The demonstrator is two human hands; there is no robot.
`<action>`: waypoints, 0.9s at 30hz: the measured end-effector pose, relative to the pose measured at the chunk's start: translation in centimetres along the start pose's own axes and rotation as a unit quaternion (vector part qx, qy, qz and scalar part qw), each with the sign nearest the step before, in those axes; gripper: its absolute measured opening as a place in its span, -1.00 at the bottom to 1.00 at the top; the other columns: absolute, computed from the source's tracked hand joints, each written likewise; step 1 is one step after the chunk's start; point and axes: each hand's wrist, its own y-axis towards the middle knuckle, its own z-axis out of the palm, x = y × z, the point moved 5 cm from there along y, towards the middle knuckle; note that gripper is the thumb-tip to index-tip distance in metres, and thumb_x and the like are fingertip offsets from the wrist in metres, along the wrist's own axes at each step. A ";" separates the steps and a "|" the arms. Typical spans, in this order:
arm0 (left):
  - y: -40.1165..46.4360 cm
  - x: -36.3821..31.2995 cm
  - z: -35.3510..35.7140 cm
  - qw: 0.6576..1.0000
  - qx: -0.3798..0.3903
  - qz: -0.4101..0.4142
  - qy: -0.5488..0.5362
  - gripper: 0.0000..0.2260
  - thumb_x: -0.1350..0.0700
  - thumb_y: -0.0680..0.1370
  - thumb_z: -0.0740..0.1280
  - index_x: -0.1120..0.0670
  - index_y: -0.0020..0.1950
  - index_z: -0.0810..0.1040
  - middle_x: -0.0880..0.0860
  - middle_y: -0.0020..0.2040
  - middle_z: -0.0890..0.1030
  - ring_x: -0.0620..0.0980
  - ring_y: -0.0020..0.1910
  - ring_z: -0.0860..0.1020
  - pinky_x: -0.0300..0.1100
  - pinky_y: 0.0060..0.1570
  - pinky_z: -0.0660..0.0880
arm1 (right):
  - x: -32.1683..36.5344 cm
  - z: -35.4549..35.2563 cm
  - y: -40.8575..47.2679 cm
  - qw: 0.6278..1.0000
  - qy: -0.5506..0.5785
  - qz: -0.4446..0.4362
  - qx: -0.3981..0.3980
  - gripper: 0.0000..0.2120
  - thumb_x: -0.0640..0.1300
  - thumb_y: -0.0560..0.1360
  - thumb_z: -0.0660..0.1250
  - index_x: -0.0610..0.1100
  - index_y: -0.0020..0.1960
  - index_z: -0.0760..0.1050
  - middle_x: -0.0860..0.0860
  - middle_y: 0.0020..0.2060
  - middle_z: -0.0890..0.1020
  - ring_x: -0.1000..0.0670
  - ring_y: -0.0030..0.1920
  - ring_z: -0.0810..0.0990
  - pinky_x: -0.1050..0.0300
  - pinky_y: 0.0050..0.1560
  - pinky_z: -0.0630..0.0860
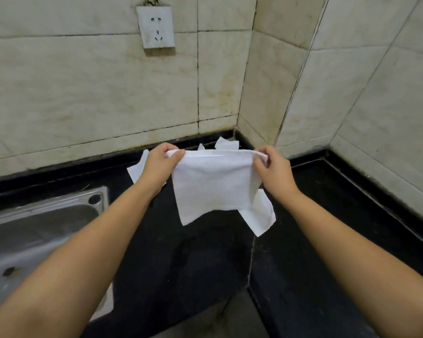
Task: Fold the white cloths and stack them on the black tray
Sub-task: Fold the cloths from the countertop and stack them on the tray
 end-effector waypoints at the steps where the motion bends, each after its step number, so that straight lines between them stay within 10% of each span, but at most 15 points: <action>1: -0.7 0.0 -0.5 1.000 -0.007 -0.001 -0.008 -0.92 0.13 0.55 0.33 0.13 -0.08 0.52 -0.03 -0.24 0.52 -0.25 -0.34 0.48 -0.40 -0.34 0.39 | 0.1 -0.2 -0.5 1.000 0.024 -0.002 0.002 -0.93 -0.14 0.57 0.24 -0.07 -0.03 0.50 0.02 -0.19 0.58 -0.02 -0.15 0.54 0.14 -0.16 0.48; 10: -12.1 10.9 -0.3 0.977 0.154 -0.146 0.014 -0.89 0.24 0.51 0.36 0.13 -0.22 0.57 -0.04 -0.34 0.58 -0.20 -0.35 0.48 -0.43 -0.33 0.41 | -7.3 2.2 -10.6 0.966 0.046 0.089 0.238 -0.91 -0.16 0.53 0.32 -0.09 -0.10 0.60 0.18 -0.46 0.54 0.27 -0.42 0.44 0.44 -0.31 0.34; 16: -18.8 17.5 2.2 0.946 0.216 -0.220 0.101 -0.92 0.17 0.49 0.39 0.17 -0.17 0.60 -0.03 -0.30 0.56 -0.17 -0.29 0.47 -0.39 -0.28 0.39 | -13.6 3.9 -17.2 0.914 -0.017 0.179 0.364 -0.90 -0.12 0.53 0.33 -0.04 -0.11 0.62 0.04 -0.30 0.64 0.22 -0.28 0.56 0.31 -0.21 0.48; 21: -15.4 17.1 2.9 0.961 0.158 -0.183 0.133 -0.88 0.14 0.50 0.38 0.06 -0.24 0.55 -0.04 -0.27 0.55 -0.12 -0.24 0.48 -0.30 -0.26 0.37 | -14.5 5.5 -14.1 0.938 -0.034 0.197 0.284 -0.87 -0.12 0.54 0.31 -0.13 -0.02 0.60 -0.12 -0.12 0.64 -0.12 -0.05 0.61 0.13 -0.09 0.50; 27: -10.1 17.6 4.1 0.934 0.126 -0.071 0.328 -0.91 0.04 0.52 0.32 0.05 -0.10 0.54 -0.03 -0.11 0.50 -0.03 -0.02 0.47 -0.14 -0.01 0.40 | -14.6 8.6 -9.4 0.946 -0.192 0.191 0.175 -0.79 -0.15 0.55 0.22 -0.18 0.09 0.56 -0.12 0.02 0.60 -0.08 -0.04 0.54 0.06 0.03 0.47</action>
